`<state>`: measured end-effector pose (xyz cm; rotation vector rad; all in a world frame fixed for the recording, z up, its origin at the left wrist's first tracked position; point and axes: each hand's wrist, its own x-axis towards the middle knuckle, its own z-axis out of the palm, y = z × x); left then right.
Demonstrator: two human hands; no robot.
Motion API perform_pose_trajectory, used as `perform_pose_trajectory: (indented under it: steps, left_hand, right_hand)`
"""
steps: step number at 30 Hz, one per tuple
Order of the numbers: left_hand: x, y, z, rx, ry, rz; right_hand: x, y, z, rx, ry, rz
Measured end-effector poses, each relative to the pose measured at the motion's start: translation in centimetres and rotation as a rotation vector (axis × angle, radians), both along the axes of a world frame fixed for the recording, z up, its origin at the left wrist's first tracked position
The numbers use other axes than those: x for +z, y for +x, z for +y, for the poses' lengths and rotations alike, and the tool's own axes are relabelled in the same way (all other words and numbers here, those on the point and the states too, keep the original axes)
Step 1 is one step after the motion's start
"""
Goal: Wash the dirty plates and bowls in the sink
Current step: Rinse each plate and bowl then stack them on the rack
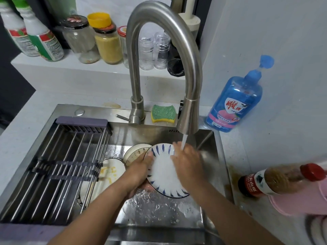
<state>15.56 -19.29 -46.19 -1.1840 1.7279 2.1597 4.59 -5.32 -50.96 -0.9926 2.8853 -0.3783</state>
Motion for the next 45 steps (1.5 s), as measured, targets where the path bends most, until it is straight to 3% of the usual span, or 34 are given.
perform_pose_trajectory:
  steps: [4,6,8,11,17,20,22,25,27,29,31,35,38,41,45]
  left_hand:
    - [-1.5,0.3,1.2,0.028,0.035,0.030]
    - [-2.0,0.3,1.0,0.086,0.059,0.013]
    - [-2.2,0.2,0.5,0.108,0.067,-0.021]
    - [-2.4,0.0,-0.6,0.146,0.050,-0.073]
    - [-1.6,-0.8,-1.5,0.184,0.327,-0.225]
    - [-0.9,-1.4,-2.2,0.201,0.496,-0.227]
    - [-0.5,-1.7,-2.1,0.196,0.611,-0.196]
    - [-0.8,-1.4,-1.6,0.200,0.677,-0.188]
    - [-0.9,-1.0,-1.7,0.092,0.584,-0.233]
    - [-1.3,-0.3,-2.2,-0.045,0.339,-0.290]
    - [-1.6,0.4,-2.6,-0.150,0.145,-0.228]
    - [-1.6,0.9,-1.1,-0.005,0.313,0.118]
    - [-1.8,0.3,1.1,0.155,0.362,0.263]
    - [-1.8,-0.8,3.3,0.322,-0.009,0.245]
    - [-1.5,-1.9,3.6,0.434,-0.470,0.073]
  right_hand:
    - [0.9,3.7,-1.1,0.233,-0.012,-0.538]
    - [2.4,4.9,-0.3,0.384,-0.045,-0.667]
    - [2.9,5.2,1.3,0.443,0.061,-0.597]
    - [2.1,3.7,4.2,0.366,0.154,-0.374]
    - [1.7,1.8,4.6,0.234,-0.467,-0.145]
    - [3.3,1.2,2.3,0.050,-0.651,-0.192]
    - [3.7,0.6,0.8,-0.139,-0.740,-0.246]
    - [3.7,-0.6,-0.6,-0.254,-0.665,-0.239]
    - [4.1,-1.7,-1.1,-0.308,-0.546,-0.286]
    - [4.7,-3.1,-1.4,-0.442,-0.519,-0.433]
    - [4.8,-4.7,-1.4,-0.557,-0.536,-0.594]
    - [4.6,-5.8,-1.3,-0.799,-0.593,-0.896]
    - [4.4,-5.6,-1.1,-0.999,-0.657,-0.925]
    - [4.3,-4.4,-1.3,-1.104,-0.685,-0.951]
    - [3.8,-2.2,-0.6,-0.809,-0.611,-1.019]
